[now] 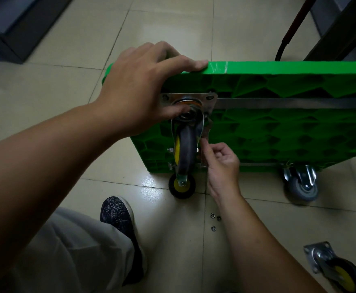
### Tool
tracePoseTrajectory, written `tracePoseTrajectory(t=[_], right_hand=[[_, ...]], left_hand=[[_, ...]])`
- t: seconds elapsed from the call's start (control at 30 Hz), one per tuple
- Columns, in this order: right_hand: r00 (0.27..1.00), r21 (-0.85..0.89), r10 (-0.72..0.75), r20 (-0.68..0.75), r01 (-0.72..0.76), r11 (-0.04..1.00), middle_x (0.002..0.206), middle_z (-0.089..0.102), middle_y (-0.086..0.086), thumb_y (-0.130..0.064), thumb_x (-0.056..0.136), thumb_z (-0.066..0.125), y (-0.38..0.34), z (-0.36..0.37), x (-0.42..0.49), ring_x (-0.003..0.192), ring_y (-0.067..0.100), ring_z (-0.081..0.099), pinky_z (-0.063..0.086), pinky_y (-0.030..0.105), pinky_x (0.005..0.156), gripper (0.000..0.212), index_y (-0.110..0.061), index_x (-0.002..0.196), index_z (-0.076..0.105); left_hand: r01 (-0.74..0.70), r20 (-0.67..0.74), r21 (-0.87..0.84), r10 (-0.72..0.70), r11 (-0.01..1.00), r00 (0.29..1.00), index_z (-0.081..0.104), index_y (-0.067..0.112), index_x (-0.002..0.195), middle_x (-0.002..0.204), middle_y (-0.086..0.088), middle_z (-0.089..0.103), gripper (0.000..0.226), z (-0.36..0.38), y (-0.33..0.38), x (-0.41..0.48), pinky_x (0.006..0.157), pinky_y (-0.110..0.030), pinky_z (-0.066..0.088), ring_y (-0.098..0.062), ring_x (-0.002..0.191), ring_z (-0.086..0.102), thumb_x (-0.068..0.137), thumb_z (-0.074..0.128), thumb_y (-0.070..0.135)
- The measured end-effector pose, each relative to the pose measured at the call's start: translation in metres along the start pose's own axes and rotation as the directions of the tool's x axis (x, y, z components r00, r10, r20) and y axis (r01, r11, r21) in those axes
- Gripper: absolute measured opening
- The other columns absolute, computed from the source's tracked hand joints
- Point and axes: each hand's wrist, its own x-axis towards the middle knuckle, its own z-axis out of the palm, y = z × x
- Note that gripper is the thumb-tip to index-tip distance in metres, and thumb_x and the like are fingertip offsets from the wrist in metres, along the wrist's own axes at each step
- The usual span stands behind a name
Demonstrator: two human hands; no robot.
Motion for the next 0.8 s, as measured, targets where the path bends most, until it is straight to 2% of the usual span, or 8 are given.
tracePoseTrajectory(t=[0.1,0.3,0.4,0.5,0.57,0.67,0.73,0.8], right_hand=[[0.999,0.048,0.028,-0.025,-0.027,0.999,0.069,0.067,0.0,-0.022,0.08,0.078,0.007,0.009,0.006,0.067,0.009,0.063,0.051,0.021,0.068,0.021,-0.01,0.079,0.06],[0.991,0.099,0.132,-0.036,-0.128,0.987,0.08,0.07,0.009,-0.03,0.076,0.081,0.018,0.03,0.016,0.083,0.03,0.061,0.046,0.046,0.081,0.015,-0.02,0.074,0.07],[0.996,0.055,0.062,-0.06,-0.059,0.997,0.076,0.072,0.004,-0.02,0.084,0.081,0.01,0.023,0.016,0.078,0.021,0.066,0.052,0.038,0.079,0.017,-0.013,0.078,0.066],[0.982,-0.218,-0.169,-0.082,0.148,0.965,0.074,0.071,0.001,-0.015,0.082,0.082,-0.017,0.002,0.018,0.07,0.008,0.067,0.052,0.023,0.067,0.017,-0.012,0.078,0.066],[0.941,-0.476,-0.338,-0.006,0.295,0.829,0.075,0.07,-0.004,-0.025,0.078,0.087,-0.043,-0.014,0.022,0.072,0.009,0.067,0.053,0.027,0.068,0.02,-0.019,0.076,0.067],[0.843,-0.832,-0.508,0.176,0.403,0.381,0.08,0.069,-0.005,-0.049,0.075,0.084,-0.086,-0.023,0.024,0.089,0.022,0.059,0.052,0.043,0.08,0.029,-0.026,0.08,0.068],[0.808,-0.921,-0.528,0.261,0.373,0.115,0.089,0.07,0.001,-0.053,0.076,0.08,-0.11,-0.016,0.017,0.094,0.018,0.044,0.046,0.039,0.082,0.034,-0.022,0.088,0.07],[0.816,-0.939,-0.511,0.271,0.341,0.046,0.092,0.07,0.003,-0.053,0.076,0.079,-0.119,-0.013,0.014,0.092,0.016,0.037,0.041,0.036,0.081,0.036,-0.021,0.091,0.07]], left_hand=[[-0.003,-0.007,0.015,0.003,1.0,1.0,0.047,0.038,0.147,0.127,-0.007,0.059,0.069,0.001,-0.001,0.0,0.082,-0.034,0.03,-0.029,0.108,0.054,0.082,0.06,0.057],[-0.008,-0.013,0.027,0.009,1.0,1.0,0.045,0.04,0.148,0.126,-0.006,0.058,0.069,0.002,-0.002,0.0,0.082,-0.033,0.029,-0.028,0.108,0.053,0.083,0.05,0.064],[0.0,-0.007,0.024,0.0,1.0,1.0,0.045,0.04,0.147,0.127,-0.006,0.058,0.069,0.001,-0.002,0.001,0.082,-0.033,0.029,-0.027,0.109,0.053,0.083,0.049,0.064],[0.017,-0.003,0.015,-0.017,1.0,1.0,0.046,0.04,0.147,0.13,-0.007,0.057,0.069,0.0,-0.001,0.001,0.084,-0.034,0.028,-0.029,0.112,0.052,0.082,0.057,0.059],[0.018,0.0,0.013,-0.018,1.0,1.0,0.046,0.04,0.147,0.13,-0.007,0.057,0.069,-0.001,0.001,0.001,0.083,-0.034,0.028,-0.03,0.112,0.052,0.081,0.057,0.059],[0.013,0.004,0.004,-0.014,1.0,1.0,0.048,0.04,0.145,0.13,-0.007,0.058,0.069,-0.002,0.001,0.001,0.083,-0.035,0.029,-0.031,0.111,0.053,0.08,0.058,0.059],[0.007,0.007,0.001,-0.007,1.0,1.0,0.049,0.04,0.145,0.129,-0.007,0.059,0.069,-0.002,0.001,0.001,0.082,-0.034,0.029,-0.031,0.11,0.054,0.08,0.059,0.059],[-0.001,0.009,0.001,0.001,1.0,1.0,0.048,0.041,0.145,0.128,-0.008,0.059,0.069,-0.002,0.002,0.0,0.082,-0.034,0.03,-0.031,0.109,0.054,0.08,0.059,0.059]])
